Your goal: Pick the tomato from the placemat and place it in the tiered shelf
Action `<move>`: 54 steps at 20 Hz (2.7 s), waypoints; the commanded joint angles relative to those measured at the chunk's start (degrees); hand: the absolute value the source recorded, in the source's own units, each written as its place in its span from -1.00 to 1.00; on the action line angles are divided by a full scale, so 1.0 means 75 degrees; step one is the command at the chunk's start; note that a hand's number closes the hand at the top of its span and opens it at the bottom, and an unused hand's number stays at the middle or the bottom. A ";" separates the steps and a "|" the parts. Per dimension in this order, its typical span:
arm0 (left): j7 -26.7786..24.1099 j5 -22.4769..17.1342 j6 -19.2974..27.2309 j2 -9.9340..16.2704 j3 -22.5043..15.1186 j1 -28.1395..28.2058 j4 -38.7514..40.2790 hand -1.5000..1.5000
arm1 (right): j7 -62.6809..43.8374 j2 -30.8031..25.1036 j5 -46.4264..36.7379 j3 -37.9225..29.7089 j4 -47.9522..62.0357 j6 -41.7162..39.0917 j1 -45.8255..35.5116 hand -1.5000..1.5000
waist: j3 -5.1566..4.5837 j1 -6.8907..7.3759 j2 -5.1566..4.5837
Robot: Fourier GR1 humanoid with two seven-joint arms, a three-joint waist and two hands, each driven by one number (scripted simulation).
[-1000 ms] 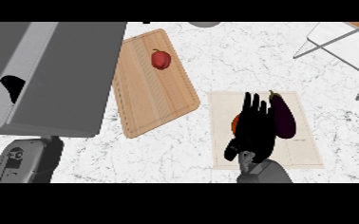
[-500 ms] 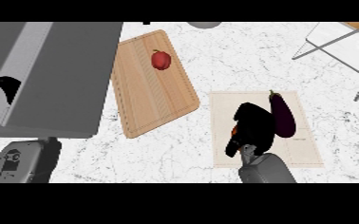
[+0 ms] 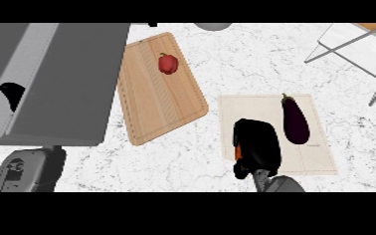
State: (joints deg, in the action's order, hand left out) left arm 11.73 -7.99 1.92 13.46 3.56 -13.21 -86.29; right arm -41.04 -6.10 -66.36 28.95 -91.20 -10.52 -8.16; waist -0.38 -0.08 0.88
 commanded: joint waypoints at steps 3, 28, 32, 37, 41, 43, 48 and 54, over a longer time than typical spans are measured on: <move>-0.0081 0.0036 -0.0002 0.0035 0.0035 0.0163 0.0053 0.00 | 0.3195 -0.1295 0.1202 0.1701 -0.1405 -0.0548 0.1145 1.00 | 0.0068 -0.0129 -0.0015; 0.0035 0.0105 0.0028 -0.0036 -0.0098 0.0148 -0.0067 0.00 | 0.3374 -0.4804 1.0377 -0.8218 -0.4351 -0.1895 0.0703 1.00 | 0.0049 -0.0081 -0.0101; 0.0467 -0.0018 0.0072 -0.0030 -0.0039 -0.0270 -0.0174 0.00 | 0.3181 -0.5712 1.0580 -0.8471 -0.2491 -0.2182 -0.0353 1.00 | 0.0050 0.0062 -0.0132; 0.0096 0.0008 -0.0157 0.0021 -0.0007 0.0106 -0.0231 0.00 | 0.4049 -0.6320 0.9966 -0.8659 -0.0594 -0.2629 -0.0735 1.00 | 0.0053 0.0098 -0.0134; -0.0327 -0.0022 -0.0362 0.0074 0.0154 -0.0026 0.0257 0.00 | 0.4186 -0.6601 1.0239 -0.8670 0.0733 -0.2759 -0.1388 1.00 | 0.0049 0.0065 -0.0133; 0.0433 0.0047 0.0044 -0.0087 -0.0028 -0.0182 -0.0385 0.00 | 0.5160 -0.6568 0.9418 -0.8330 0.1850 -0.2565 -0.1535 1.00 | 0.0060 0.0177 -0.0147; 0.0405 0.0055 -0.0069 -0.0146 -0.0114 0.0110 -0.0557 0.00 | 0.6268 -0.7186 0.8938 -0.8068 0.3904 -0.2617 -0.2434 1.00 | 0.0058 0.0208 -0.0151; 0.0081 -0.0152 -0.0463 0.0085 0.0173 -0.0189 0.0052 0.00 | 0.7789 -0.7687 0.8093 -0.7558 0.6260 -0.2512 -0.3475 1.00 | 0.0059 0.0276 -0.0186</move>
State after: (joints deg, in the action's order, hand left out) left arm 11.57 -7.85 0.51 12.67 3.76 -14.89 -85.32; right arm 11.85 -60.69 -2.60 -29.73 -54.61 -28.88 -28.94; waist 0.05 1.59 -0.54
